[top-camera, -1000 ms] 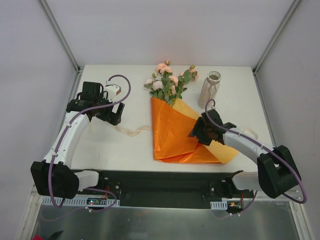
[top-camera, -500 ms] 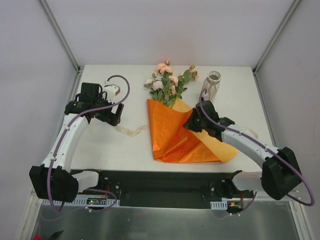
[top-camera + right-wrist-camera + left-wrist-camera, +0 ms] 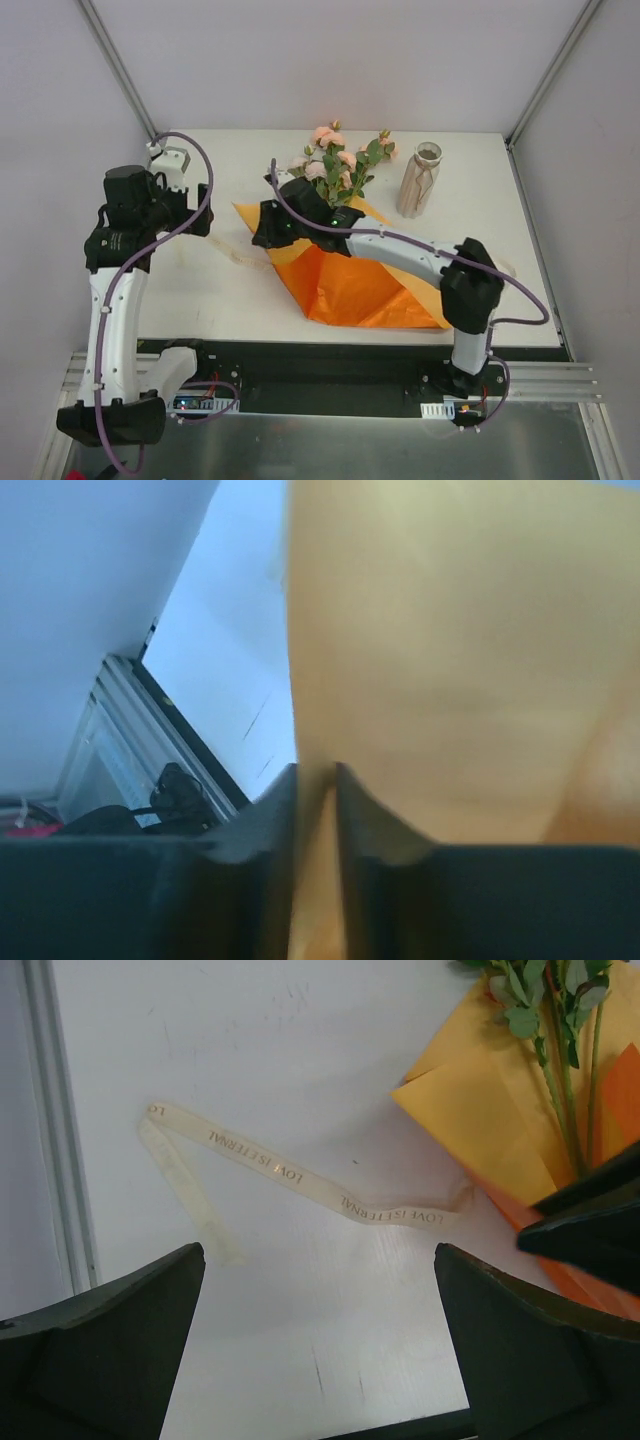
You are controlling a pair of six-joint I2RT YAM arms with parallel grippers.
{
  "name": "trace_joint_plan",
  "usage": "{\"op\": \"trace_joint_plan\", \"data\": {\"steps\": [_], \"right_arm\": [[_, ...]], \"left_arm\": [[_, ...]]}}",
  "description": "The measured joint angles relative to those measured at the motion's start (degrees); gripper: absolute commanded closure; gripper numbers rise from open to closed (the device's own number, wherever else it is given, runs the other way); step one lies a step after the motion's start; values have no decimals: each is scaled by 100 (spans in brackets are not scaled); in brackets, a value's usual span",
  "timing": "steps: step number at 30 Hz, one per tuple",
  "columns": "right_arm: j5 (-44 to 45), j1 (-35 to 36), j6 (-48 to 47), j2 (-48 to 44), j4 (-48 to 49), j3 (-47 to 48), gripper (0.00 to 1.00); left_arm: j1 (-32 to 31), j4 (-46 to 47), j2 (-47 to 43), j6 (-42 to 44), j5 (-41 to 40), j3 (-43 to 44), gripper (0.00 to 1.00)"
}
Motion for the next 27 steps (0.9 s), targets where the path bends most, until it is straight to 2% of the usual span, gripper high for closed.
{"op": "trace_joint_plan", "data": {"steps": [1,7,9,12,18,20,23,27], "right_arm": [[-105,42,37,208,35,192,38],[-680,153,85,1508,-81,1633,5],[-719,144,74,1602,-188,1755,1],[-745,-9,57,1521,-372,1742,4],[-476,-988,-42,595,-752,1207,4],[-330,-1451,-83,83,-776,839,3],[-85,-1996,-120,-680,-785,195,1],[289,-2275,-201,-1574,-809,-960,3]], "left_arm": [[33,4,-109,-4,-11,2,1],[31,28,-824,11,-138,17,1],[31,28,-922,20,-175,52,1],[31,20,-859,39,-164,190,1],[-50,-249,-26,55,525,994,1],[-404,-284,407,61,686,1296,1],[-1364,-297,968,138,841,1445,1],[-2424,-378,1991,315,1141,1659,1]]}}
